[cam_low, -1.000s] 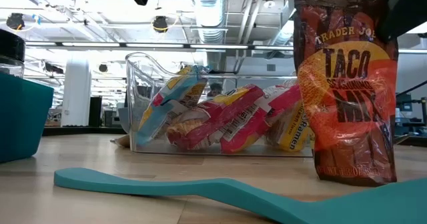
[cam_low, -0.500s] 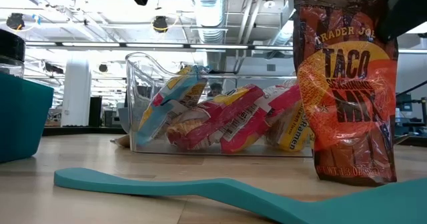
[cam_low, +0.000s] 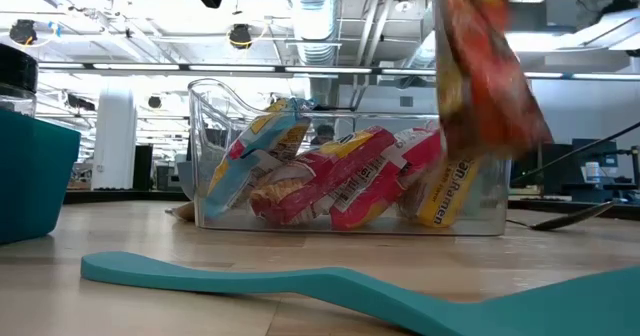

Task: Pick & Place Food Item
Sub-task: Put the orange spice bag into the dark blue bin

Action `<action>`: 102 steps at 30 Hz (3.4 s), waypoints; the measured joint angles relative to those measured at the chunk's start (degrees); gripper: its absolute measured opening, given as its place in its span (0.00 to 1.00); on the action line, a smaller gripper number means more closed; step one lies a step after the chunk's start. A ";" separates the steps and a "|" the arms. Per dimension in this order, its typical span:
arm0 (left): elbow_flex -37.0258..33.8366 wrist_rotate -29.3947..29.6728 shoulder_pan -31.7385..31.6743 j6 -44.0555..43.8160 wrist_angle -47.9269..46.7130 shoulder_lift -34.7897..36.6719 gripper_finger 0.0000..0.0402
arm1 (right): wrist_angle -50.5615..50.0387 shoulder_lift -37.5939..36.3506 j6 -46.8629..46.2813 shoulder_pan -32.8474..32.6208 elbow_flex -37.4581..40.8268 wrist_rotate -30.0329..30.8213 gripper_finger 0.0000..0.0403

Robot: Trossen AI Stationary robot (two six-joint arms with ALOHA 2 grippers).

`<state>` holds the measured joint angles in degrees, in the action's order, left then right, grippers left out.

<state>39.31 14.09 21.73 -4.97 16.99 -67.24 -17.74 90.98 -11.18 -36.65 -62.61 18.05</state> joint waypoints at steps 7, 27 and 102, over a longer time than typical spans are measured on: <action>0.00 -0.02 -0.06 0.00 0.31 0.00 0.23 | -1.83 -0.09 2.68 3.78 -5.11 3.31 0.00; 0.00 3.54 -1.28 1.73 2.89 0.00 0.23 | -4.98 -0.09 1.04 15.02 -14.33 3.03 0.00; 0.00 3.43 -2.98 -0.26 2.14 0.00 0.38 | -3.86 -0.02 -3.86 19.59 -14.60 2.94 0.00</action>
<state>39.31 17.52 18.75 -5.23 19.14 -67.24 -21.59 90.96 -15.05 -17.06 -77.21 20.99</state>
